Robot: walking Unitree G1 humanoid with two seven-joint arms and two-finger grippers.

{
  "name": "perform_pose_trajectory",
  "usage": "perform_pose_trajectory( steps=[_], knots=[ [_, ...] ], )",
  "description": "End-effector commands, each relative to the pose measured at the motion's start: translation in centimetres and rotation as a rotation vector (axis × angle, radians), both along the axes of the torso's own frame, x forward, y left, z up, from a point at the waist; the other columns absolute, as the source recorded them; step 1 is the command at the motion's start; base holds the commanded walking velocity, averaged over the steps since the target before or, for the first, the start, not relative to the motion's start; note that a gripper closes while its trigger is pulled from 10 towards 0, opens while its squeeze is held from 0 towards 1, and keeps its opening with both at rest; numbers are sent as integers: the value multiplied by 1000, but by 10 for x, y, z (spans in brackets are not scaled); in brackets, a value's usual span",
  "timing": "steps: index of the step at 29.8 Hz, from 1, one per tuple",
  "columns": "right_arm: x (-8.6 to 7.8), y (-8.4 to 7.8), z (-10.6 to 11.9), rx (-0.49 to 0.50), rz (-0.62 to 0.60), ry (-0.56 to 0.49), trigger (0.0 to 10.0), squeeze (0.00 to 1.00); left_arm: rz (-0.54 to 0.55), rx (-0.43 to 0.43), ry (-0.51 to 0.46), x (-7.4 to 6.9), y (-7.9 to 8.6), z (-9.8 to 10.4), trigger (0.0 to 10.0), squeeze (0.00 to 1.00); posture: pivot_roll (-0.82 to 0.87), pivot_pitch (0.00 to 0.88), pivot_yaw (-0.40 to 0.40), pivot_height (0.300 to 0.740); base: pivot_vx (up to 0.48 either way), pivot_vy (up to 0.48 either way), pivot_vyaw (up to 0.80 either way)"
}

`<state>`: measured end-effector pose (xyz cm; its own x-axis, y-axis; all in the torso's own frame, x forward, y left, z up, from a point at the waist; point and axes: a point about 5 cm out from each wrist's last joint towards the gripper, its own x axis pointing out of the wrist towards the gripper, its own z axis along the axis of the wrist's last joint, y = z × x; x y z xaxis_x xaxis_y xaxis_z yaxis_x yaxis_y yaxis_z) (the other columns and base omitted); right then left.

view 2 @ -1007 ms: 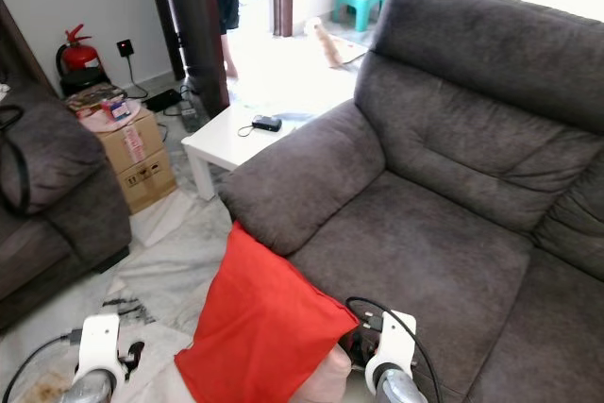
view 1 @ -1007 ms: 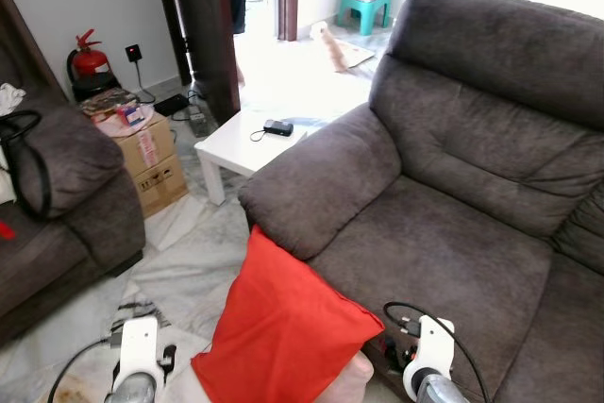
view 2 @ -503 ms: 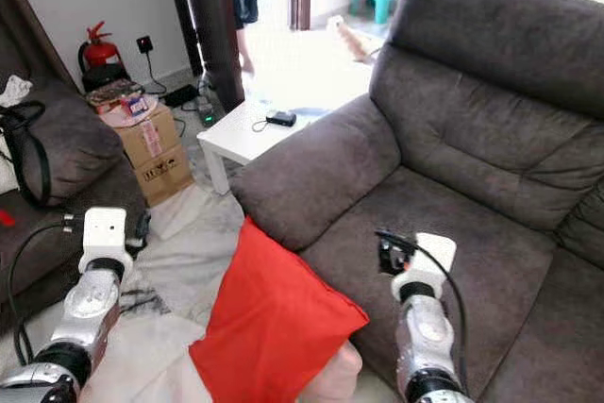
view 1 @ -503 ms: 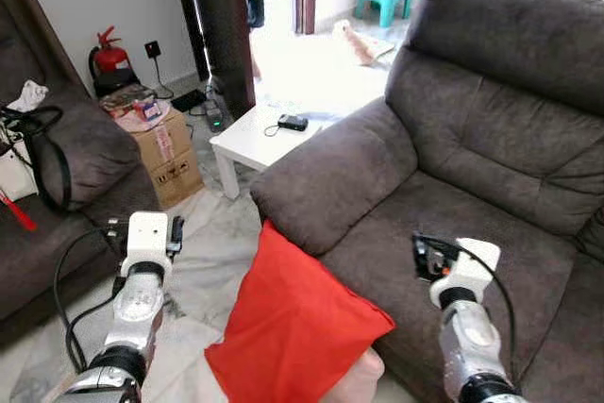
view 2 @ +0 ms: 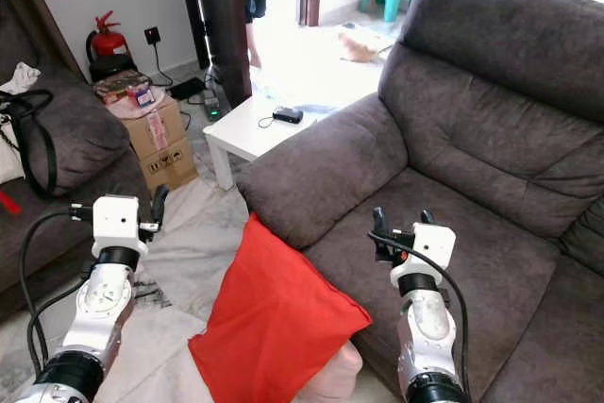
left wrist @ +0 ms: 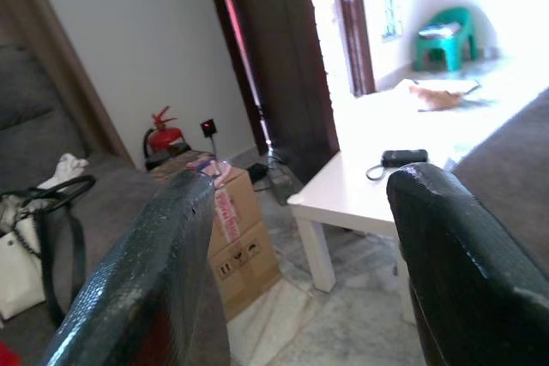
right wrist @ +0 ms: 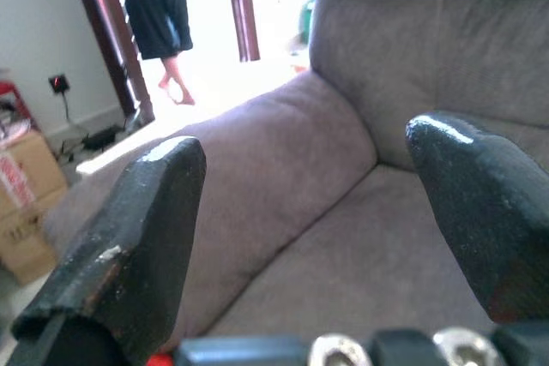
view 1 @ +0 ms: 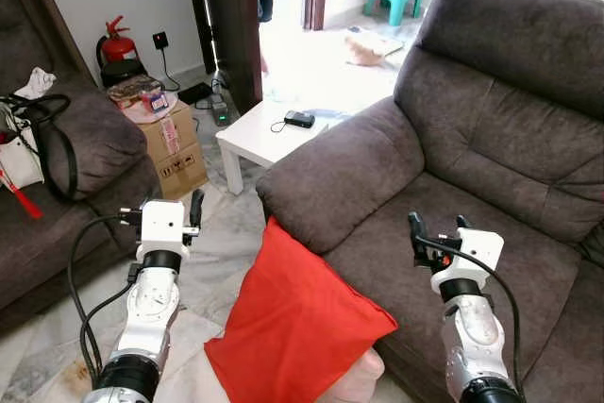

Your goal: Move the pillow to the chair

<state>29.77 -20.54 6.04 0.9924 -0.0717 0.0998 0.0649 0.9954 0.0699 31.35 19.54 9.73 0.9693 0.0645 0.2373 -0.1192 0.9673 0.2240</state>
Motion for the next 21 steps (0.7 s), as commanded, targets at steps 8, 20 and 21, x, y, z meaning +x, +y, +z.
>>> perform_pose_trajectory(
  steps=[8, 20, 21],
  knots=[
    [5, -21, 24, -32, -51, -85, 10000, 0, -54, 5, -36, 9, -14, 18, 10000, 0, -62, 0, 15, 740, 0, 0, 0],
    [17, -14, 48, -44, 9, -142, 10000, 0, -89, -22, -58, 9, -28, 26, 10000, 0, -33, 0, -37, 740, 0, 0, 0],
    [17, -14, 49, -44, 10, -143, 10000, 0, -90, -19, -58, 9, -29, 26, 10000, 0, -33, 0, -37, 740, 0, 0, 0]
  ],
)
